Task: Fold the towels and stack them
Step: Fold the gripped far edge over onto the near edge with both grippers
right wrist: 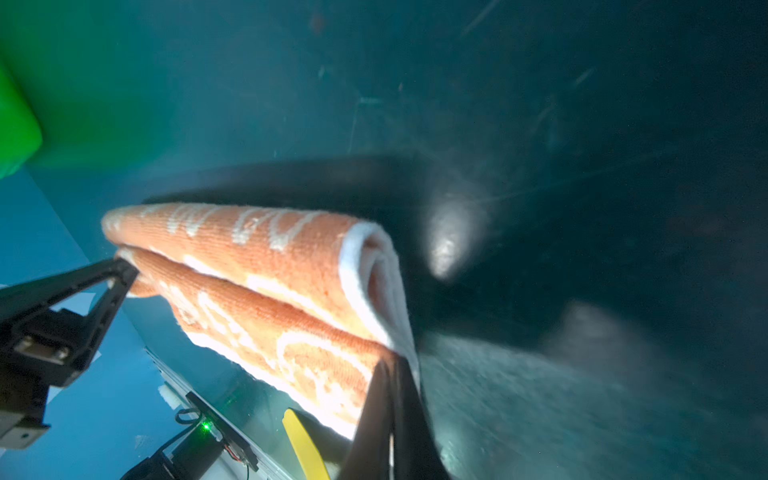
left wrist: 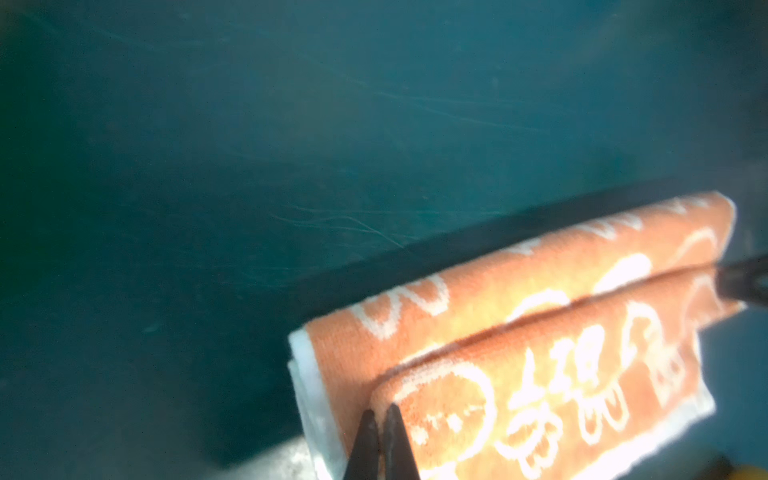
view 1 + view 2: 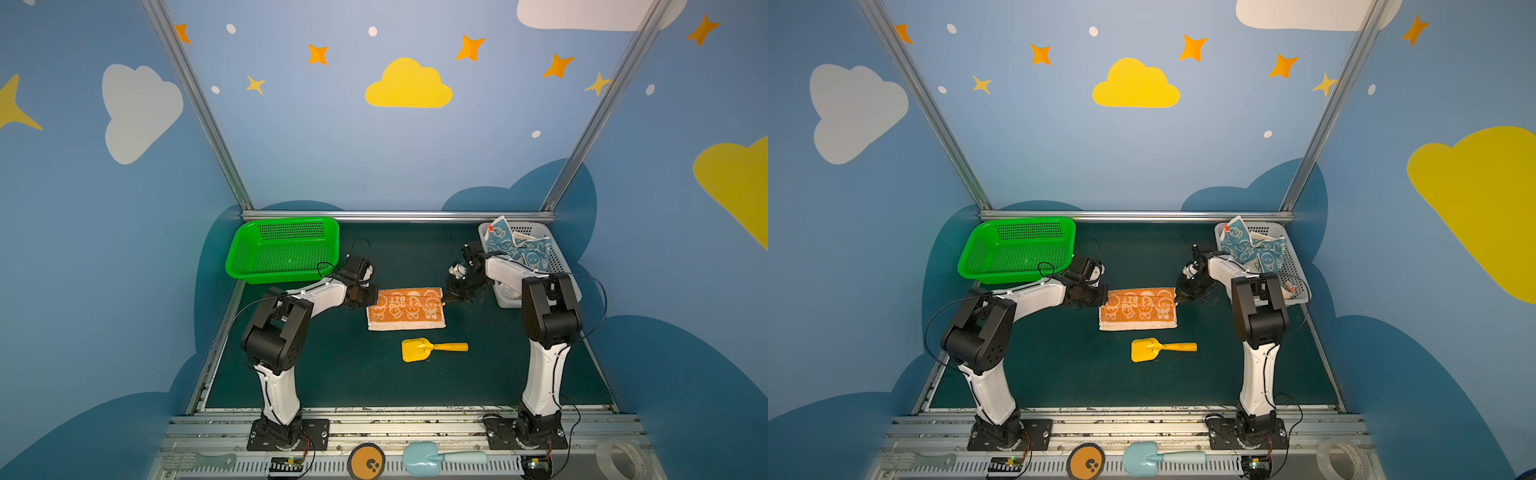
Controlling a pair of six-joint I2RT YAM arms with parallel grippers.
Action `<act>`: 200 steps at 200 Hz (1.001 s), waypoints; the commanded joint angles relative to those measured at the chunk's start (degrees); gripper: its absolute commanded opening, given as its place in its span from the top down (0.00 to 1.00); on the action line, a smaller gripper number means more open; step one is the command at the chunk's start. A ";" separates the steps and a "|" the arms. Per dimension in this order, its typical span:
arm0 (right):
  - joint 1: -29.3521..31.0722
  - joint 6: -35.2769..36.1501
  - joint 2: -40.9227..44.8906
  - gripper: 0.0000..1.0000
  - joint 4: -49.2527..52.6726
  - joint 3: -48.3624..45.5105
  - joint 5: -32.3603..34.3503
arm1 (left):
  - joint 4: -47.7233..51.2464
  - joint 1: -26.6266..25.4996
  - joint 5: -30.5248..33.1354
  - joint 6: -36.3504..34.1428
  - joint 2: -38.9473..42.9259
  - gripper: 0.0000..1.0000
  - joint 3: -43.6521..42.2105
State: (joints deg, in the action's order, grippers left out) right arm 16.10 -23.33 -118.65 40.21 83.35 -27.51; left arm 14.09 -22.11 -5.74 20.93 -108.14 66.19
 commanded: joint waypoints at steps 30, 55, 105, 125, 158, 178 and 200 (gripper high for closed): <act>0.65 -2.77 -5.60 1.00 0.52 7.04 1.35 | 4.32 3.92 2.69 0.72 -7.40 0.97 9.73; 0.27 -2.11 -6.46 1.00 4.04 13.04 1.95 | 6.39 4.62 1.69 -0.07 -7.44 0.97 14.91; 0.92 -1.19 -2.41 1.00 6.33 14.46 3.12 | 6.88 4.97 1.61 -1.50 -3.52 0.97 15.81; 1.45 -1.17 -0.76 1.00 5.77 12.11 3.42 | 5.55 5.06 1.61 -1.35 -2.13 0.97 13.24; 2.86 -0.88 1.44 1.00 4.45 7.27 4.78 | 2.08 5.15 1.43 -0.57 0.33 0.97 7.69; 3.59 -0.71 1.52 1.00 3.58 4.89 5.27 | 1.29 5.15 0.99 -0.45 0.02 0.97 5.83; 4.03 -0.82 0.46 1.00 2.63 3.41 5.01 | 0.25 5.14 0.73 -0.12 -0.21 0.97 3.92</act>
State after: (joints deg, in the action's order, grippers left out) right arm 20.08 -24.67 -118.83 42.72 88.51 -24.47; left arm 15.99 -17.65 -5.74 20.67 -109.16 71.70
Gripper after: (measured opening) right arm 0.049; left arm 0.048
